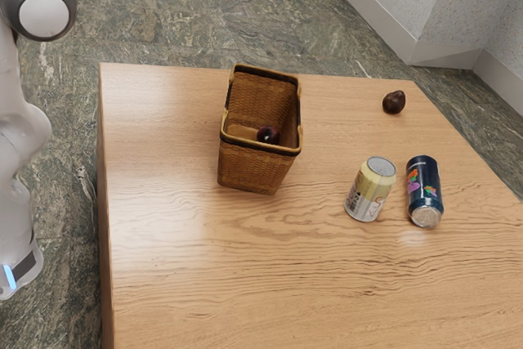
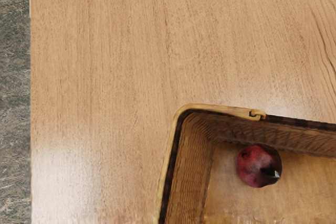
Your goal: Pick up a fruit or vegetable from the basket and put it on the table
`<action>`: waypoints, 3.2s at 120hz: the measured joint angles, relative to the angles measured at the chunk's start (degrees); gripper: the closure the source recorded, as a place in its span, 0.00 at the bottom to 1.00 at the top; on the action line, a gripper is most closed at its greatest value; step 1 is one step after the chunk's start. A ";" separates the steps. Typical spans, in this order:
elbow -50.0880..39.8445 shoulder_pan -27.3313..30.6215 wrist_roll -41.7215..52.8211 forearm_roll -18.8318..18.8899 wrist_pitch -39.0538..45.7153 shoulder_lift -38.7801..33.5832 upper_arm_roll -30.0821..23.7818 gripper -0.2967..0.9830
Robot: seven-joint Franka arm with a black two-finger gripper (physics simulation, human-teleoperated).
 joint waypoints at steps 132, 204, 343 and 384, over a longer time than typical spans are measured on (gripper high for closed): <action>-40.34 -11.30 -9.71 -2.58 30.87 2.53 2.32 0.25; -41.05 -10.88 -11.22 -2.21 29.63 3.18 4.13 0.25; -42.23 -7.78 -12.00 -2.75 36.26 8.37 3.54 0.53; -37.93 -8.11 -12.14 -3.09 31.89 8.68 3.46 0.59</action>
